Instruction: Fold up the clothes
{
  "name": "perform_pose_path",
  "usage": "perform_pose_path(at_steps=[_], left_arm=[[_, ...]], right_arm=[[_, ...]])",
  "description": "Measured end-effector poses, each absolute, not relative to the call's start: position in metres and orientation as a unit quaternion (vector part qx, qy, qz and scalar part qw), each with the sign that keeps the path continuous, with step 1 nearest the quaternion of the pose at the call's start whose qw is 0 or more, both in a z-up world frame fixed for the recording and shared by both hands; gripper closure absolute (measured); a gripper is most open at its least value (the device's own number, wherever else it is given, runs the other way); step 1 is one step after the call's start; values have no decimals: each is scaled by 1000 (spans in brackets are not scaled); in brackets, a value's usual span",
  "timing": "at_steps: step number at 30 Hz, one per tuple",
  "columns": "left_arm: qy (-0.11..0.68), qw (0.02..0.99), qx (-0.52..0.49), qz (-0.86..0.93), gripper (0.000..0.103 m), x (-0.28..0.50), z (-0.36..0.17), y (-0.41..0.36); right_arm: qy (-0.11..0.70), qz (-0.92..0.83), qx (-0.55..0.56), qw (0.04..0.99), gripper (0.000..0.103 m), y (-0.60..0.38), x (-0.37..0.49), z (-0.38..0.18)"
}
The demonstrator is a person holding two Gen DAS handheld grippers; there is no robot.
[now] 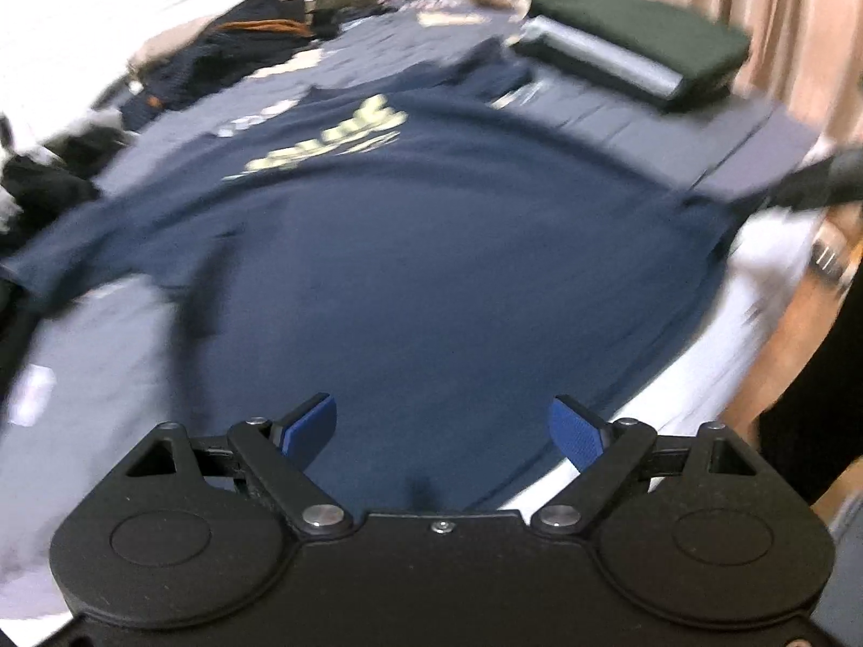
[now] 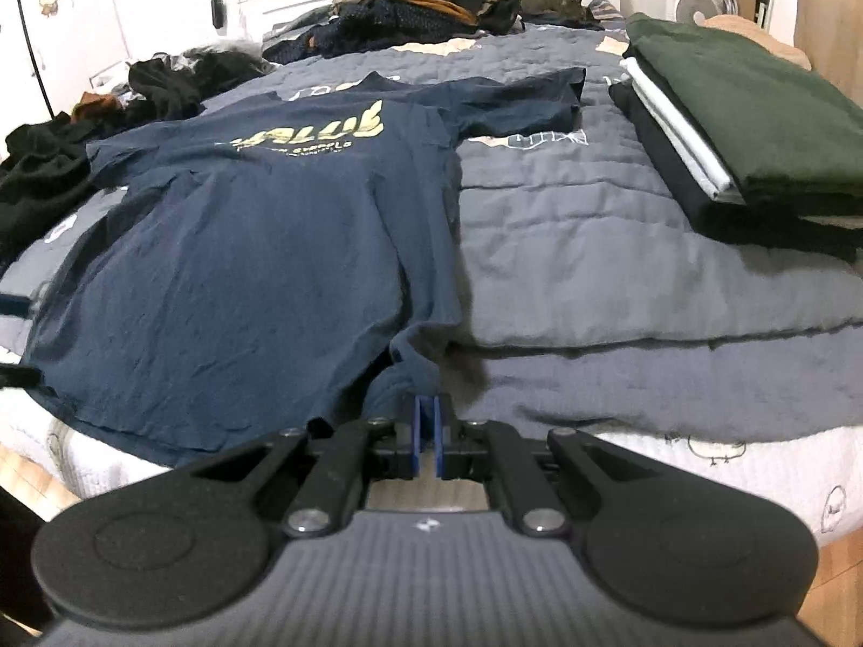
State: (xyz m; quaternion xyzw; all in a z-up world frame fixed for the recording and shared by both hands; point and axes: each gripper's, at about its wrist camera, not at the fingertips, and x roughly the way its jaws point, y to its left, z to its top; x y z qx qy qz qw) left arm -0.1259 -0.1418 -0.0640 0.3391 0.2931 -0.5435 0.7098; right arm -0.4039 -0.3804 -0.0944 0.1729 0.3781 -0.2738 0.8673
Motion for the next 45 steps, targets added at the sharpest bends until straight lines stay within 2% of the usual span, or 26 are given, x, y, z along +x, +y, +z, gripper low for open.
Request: perform_pose_path(at_steps=[3,5,6,11,14,18,27,28,29,32,35,40,45], left_arm=[[290,704,386,-521,19,-102,-62,-126],[304,694,406,-511,31,-86,-63,-118],[319,687,411,-508,33,-77,-65,-116],[371,668,405,-502,71,-47,-77,-107],[381,671,398,-496,71,-40,-82,-107],[390,665,404,-493,68,-38,-92,-107],[374,617,472,-507,54,-49,-120,-106],[377,608,482,-506,56,-49,-125,-107],[382,605,482,-505,73,-46,-128,-106],[404,610,457,-505,95,-31,-129,-102],[421,611,428,-516,98,-20,-116,-91],[419,571,438,-554,103,-35,-92,-68],[420,567,432,-561,103,-42,-72,-55]], right_arm=[[405,-278,168,854,95,-381,-397,-97],[418,-278,165,849,95,-380,-395,-96],[413,-273,174,851,95,-380,-397,-93],[380,-250,228,861,93,-385,-404,-83],[363,-238,252,865,87,-387,-404,-82],[390,-224,239,861,83,-382,-391,-95],[405,-219,235,856,74,-382,-386,-104],[406,-219,235,856,74,-382,-385,-105],[407,-219,235,855,74,-382,-385,-105],[411,-220,230,854,74,-382,-384,-106],[415,-223,223,853,73,-381,-384,-107],[414,-218,229,853,73,-383,-383,-107],[414,-211,225,857,73,-382,-383,-105]])
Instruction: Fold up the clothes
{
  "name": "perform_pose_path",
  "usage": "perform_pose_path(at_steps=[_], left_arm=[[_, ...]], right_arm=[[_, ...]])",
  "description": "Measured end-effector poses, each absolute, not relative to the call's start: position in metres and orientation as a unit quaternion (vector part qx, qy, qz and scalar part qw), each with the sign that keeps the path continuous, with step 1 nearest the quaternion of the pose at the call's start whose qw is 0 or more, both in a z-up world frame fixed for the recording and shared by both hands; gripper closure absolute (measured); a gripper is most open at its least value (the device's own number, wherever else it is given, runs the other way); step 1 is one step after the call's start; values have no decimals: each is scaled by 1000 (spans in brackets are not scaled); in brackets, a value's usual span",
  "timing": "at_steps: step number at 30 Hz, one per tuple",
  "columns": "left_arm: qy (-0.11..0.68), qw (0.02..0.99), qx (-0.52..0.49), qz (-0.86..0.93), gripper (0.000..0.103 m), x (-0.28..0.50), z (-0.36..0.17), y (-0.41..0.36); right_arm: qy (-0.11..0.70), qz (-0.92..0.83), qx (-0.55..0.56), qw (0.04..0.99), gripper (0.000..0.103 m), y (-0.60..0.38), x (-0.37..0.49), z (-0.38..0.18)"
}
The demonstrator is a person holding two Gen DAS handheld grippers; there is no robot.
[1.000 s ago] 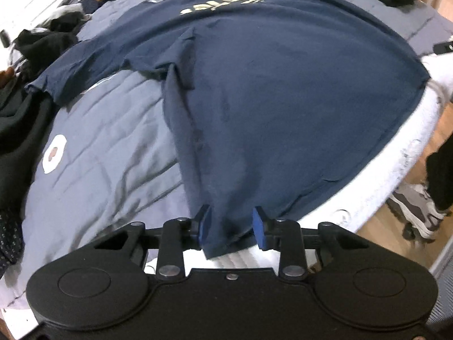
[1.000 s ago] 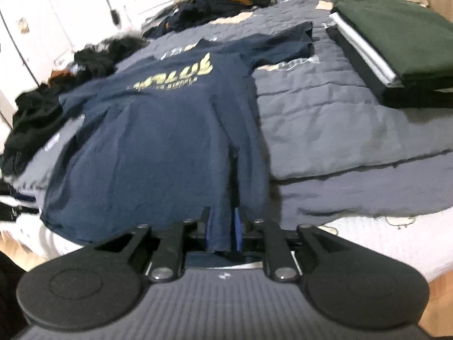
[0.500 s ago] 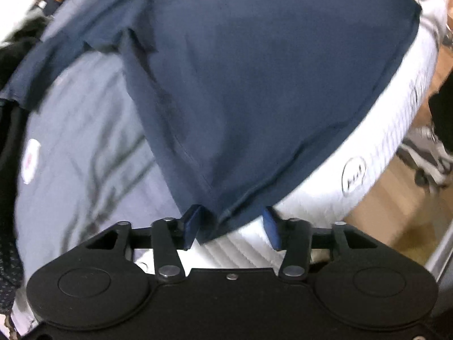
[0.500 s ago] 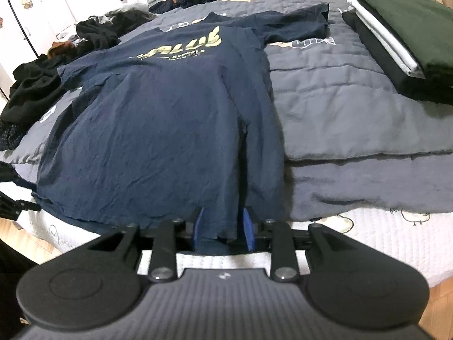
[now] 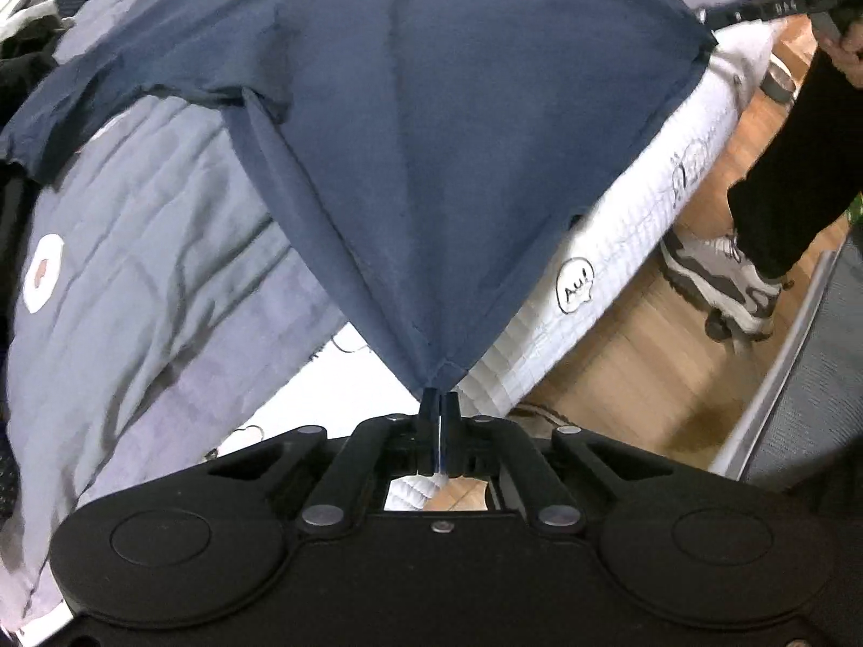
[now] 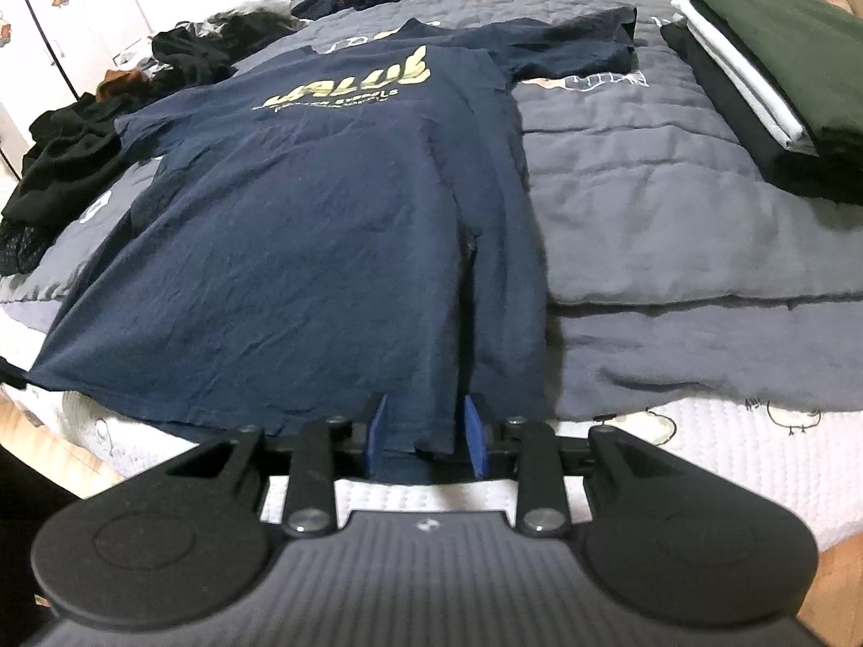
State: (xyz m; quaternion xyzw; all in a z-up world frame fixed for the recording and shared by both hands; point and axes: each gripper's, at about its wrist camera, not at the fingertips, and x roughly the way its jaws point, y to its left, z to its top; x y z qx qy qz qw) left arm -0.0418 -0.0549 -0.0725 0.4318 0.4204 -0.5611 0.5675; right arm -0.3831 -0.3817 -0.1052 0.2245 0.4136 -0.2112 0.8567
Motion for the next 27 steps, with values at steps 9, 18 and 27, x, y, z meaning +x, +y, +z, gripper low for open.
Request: perform_pose_path(at_steps=[9,18,27], left_arm=[[433,613,371,-547,94,-24,-68,-65],[458,652,326,-508,48,2,-81,-61],[505,640,305,-493,48,7,-112,-73]], right_arm=[[415,-195,220,861,72,-375,-382,-104],[412,-167,213,870,68,-363,-376,-101],[380,-97,220,893,64,-340,-364,-90]])
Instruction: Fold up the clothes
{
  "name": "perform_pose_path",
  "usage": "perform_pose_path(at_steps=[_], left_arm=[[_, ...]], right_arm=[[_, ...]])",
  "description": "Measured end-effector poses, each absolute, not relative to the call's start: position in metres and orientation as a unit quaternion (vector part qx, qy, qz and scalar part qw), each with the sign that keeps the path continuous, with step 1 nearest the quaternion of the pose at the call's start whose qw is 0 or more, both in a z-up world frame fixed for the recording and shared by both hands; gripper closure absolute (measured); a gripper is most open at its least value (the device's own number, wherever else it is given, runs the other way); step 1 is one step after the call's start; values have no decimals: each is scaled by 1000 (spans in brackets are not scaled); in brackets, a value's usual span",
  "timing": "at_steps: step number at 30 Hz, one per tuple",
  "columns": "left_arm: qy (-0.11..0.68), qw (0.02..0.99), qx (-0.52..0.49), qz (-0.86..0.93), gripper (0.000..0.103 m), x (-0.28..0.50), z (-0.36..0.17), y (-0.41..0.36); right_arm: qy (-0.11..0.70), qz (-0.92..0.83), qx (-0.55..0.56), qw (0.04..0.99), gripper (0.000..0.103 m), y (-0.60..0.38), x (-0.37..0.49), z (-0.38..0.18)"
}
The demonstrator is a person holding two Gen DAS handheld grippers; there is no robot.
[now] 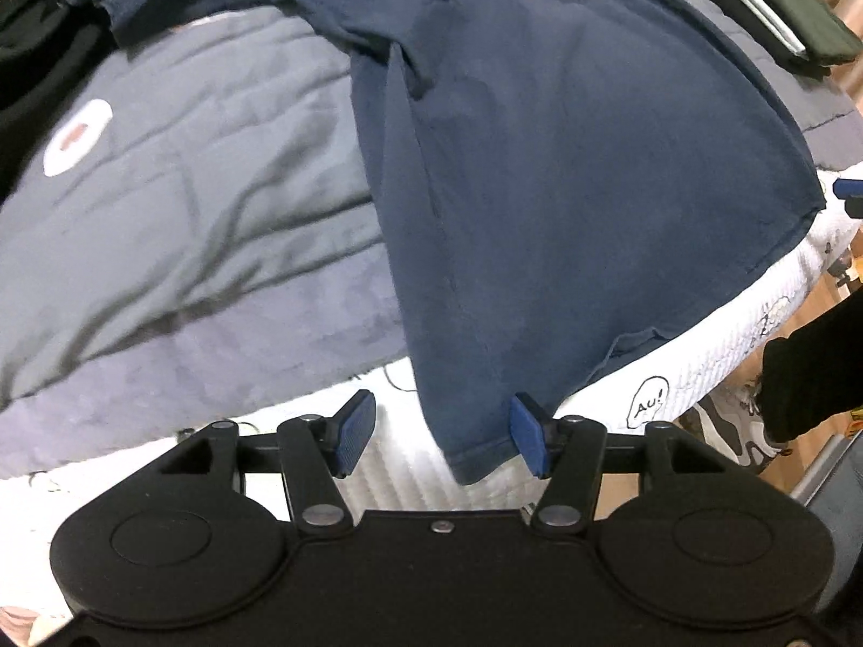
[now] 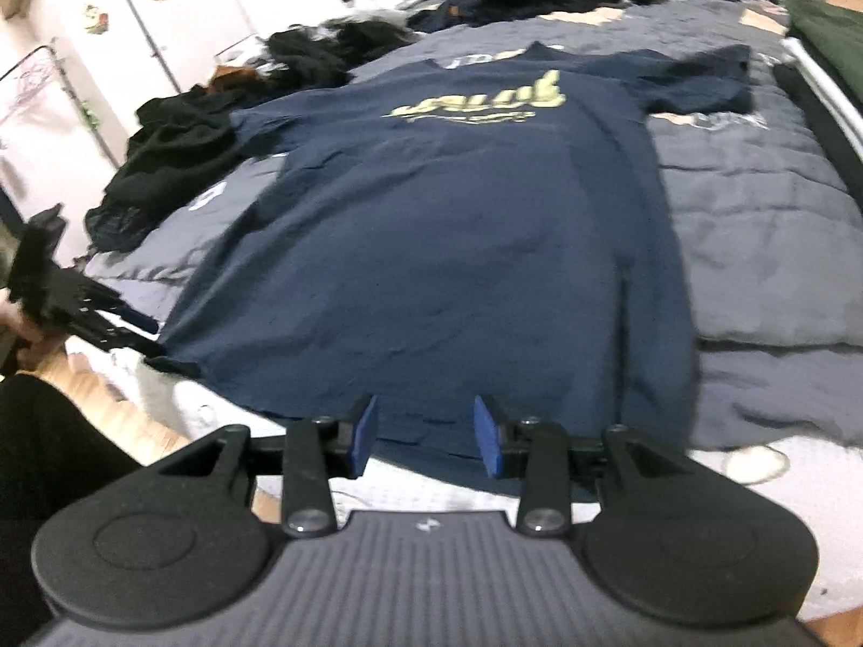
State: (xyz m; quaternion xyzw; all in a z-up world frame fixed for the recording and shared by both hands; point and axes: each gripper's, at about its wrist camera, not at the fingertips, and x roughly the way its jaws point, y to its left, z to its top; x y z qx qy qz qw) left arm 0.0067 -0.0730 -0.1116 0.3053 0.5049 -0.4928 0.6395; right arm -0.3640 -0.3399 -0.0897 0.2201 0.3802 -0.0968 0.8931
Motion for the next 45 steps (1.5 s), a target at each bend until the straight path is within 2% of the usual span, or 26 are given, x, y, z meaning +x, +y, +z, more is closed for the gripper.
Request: perform_pose_path(at_steps=[1,3,4,5,7,12,18,22,24,26,27,33,45], left_arm=[[506,636,309,-494,49,6,-113,-74],[510,628,314,-497,63,5,-115,-75],[515,621,313,-501,81,5,-117,-76],[517,614,314,-507,90,4,-117,-76],[515,601,323,-519,95,0,-116,-76],[512,574,345,-537,99,-3,-102,-70],[521,582,347,-520,99,7,-94,-61],[521,605,318,-512,94,14,-86,-57],[515,616,311,-508,86,17,-82,-55],[508,627,305,-506,64,19,-78,-53],[504,632,302,-505,62,19,-76,-53],[511,653,269,-490,59,27,-73,-54],[529,623,268,-511,58,21,-96,-68]], right_arm=[[382,-92,217,894,64,-338,-362,-90],[385,-82,211,894,64,-333,-359,-90],[387,-78,209,895,64,-331,-357,-90],[388,-75,207,895,64,-330,-356,-89],[391,-71,203,895,64,-328,-355,-89],[389,-69,206,895,64,-329,-356,-88],[390,-66,205,896,64,-328,-356,-88],[393,-71,203,894,64,-330,-358,-89],[394,-86,206,892,64,-336,-360,-90],[393,-103,214,888,64,-344,-364,-91],[391,-113,222,886,64,-350,-367,-91],[379,-172,258,872,64,-380,-385,-95],[387,-243,292,840,64,-412,-415,-106]])
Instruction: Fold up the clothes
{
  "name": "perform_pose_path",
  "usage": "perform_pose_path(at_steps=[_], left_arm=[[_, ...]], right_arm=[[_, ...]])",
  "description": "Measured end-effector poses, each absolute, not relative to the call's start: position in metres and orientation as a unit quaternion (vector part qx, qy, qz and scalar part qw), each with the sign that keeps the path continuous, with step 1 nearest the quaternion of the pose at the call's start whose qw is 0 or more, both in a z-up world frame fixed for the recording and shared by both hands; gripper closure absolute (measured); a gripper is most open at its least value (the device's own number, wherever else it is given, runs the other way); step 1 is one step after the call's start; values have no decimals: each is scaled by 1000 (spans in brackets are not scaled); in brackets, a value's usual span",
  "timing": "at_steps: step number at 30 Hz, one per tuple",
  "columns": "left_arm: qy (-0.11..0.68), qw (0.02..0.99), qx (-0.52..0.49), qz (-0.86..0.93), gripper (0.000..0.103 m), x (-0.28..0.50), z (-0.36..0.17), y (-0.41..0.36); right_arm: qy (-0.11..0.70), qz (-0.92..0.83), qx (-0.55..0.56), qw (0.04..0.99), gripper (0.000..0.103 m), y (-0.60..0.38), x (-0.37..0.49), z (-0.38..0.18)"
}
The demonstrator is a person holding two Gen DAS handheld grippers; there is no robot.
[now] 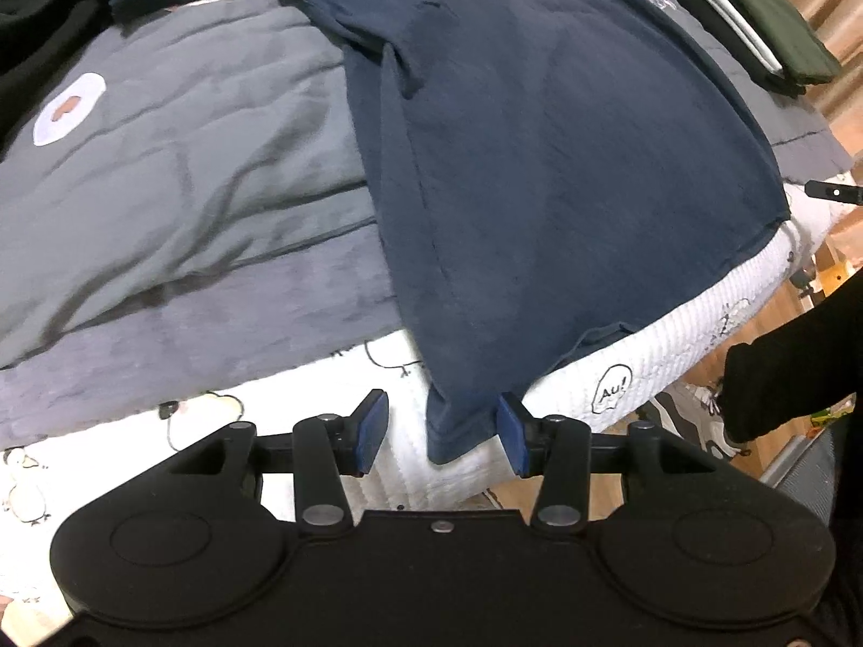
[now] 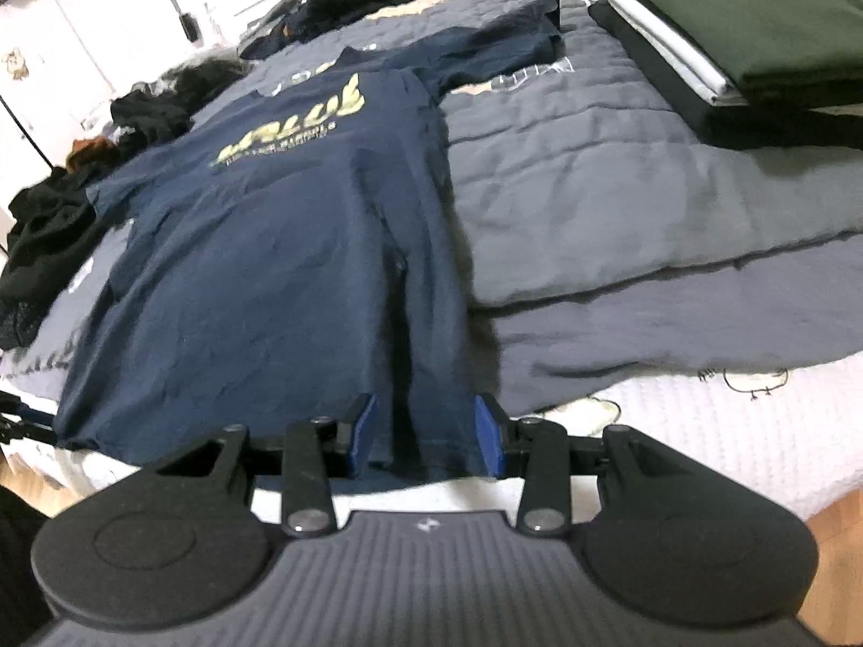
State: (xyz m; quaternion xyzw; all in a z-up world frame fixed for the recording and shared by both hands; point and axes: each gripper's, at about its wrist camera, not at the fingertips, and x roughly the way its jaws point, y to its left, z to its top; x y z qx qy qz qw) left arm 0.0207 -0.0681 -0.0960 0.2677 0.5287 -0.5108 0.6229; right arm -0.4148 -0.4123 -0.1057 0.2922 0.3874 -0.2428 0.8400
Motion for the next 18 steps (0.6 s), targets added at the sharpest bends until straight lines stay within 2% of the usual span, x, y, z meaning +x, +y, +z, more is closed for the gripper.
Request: perform_pose_path(at_steps=[7,10,18], left_arm=[[532,615,270,-515,59,20,-104,-75],[533,615,270,-515,58,19,-105,-75],[530,617,276,-513,58,18,-101,-75]], right_arm=[[415,-251,263,834,64,-412,-407,-120],[424,-254,217,842,65,-405,-400,-121],[408,-202,171,874,65,-389,-389,-116]])
